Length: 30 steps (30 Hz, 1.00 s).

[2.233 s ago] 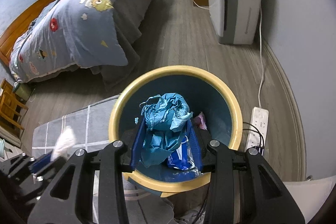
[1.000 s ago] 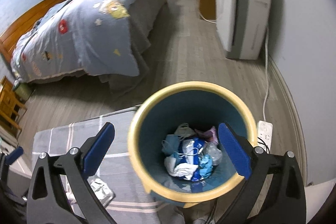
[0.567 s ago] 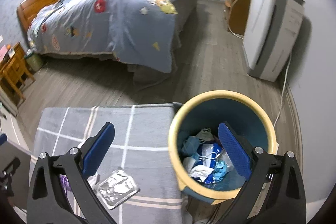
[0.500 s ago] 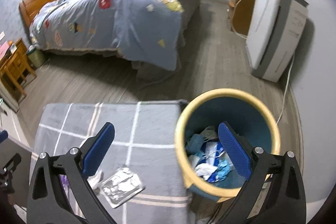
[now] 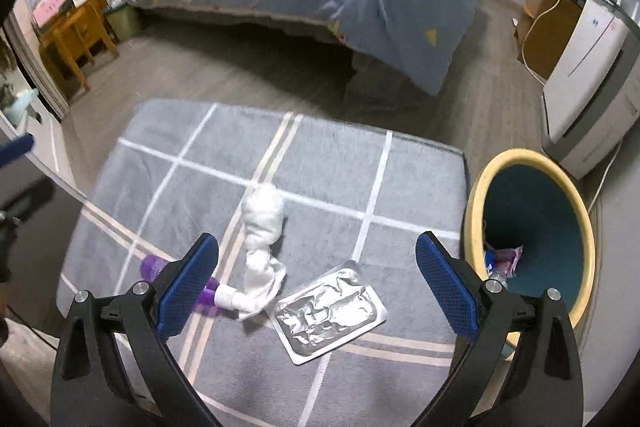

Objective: Collect trash
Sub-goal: 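Move both grippers back over the purple bottle and foil pack, then grasp the white tissue with the right gripper while the left grasps the foil blister pack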

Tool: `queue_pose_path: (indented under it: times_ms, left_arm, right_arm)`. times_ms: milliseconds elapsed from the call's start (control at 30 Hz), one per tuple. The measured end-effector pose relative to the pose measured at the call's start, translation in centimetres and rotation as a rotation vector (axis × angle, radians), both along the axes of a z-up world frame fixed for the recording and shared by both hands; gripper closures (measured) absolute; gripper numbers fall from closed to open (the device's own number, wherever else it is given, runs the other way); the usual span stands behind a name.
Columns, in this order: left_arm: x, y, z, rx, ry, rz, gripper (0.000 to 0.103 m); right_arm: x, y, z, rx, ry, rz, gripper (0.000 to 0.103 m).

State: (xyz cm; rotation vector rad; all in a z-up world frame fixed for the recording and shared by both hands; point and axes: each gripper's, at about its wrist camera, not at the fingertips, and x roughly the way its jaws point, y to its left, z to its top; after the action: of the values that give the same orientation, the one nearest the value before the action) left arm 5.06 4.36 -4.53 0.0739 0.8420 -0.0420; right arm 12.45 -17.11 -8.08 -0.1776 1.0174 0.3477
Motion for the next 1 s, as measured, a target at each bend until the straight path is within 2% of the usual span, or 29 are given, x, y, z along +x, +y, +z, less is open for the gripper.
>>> queue_pose_path:
  times_ms: [133,333,467,567,667,767,833,867,900,1000]
  left_arm:
    - [0.0,0.6,-0.5,-0.013,0.018,0.001,0.005]
    - [0.2,1.4,-1.2,0.037,0.018,0.002,0.005]
    - [0.9,2.4,-1.7,0.018,0.04,0.031,0.005]
    - [1.3,2.9,-2.0,0.003,0.052,0.045,0.005]
    - [1.7,3.1,-2.2,0.001,0.058,0.044,0.005]
    - [2.1,3.1,-2.5,0.001,0.067,0.042,0.005]
    - [2.2,3.0,-2.7,0.001,0.071,0.041,0.005]
    - [2.3,3.0,-2.7,0.001,0.072,0.042,0.005]
    - [2.4,2.9,-2.8,-0.001,0.073,0.042,0.005]
    - [2.9,2.5,-2.9,-0.006,0.081,0.042,0.005]
  right_arm:
    - [0.8,0.8,-1.1,0.015,0.04,-0.044,0.006]
    - [2.1,2.2,-2.6,0.017,0.086,-0.08,0.006]
    - [3.0,3.4,-4.1,0.035,0.135,-0.102,0.006]
    - [3.5,4.4,-5.4,0.01,0.161,-0.091,0.008]
    - [4.1,5.1,-6.7,-0.012,0.196,-0.092,0.017]
    - [4.6,5.5,-7.9,-0.003,0.234,-0.091,0.032]
    - [4.8,5.7,-8.5,-0.009,0.262,-0.082,0.057]
    - [4.9,5.7,-8.7,-0.006,0.273,-0.083,0.062]
    - [4.9,5.6,-8.8,0.001,0.282,-0.084,0.072]
    - [4.8,4.9,-7.9,0.037,0.282,-0.087,0.075]
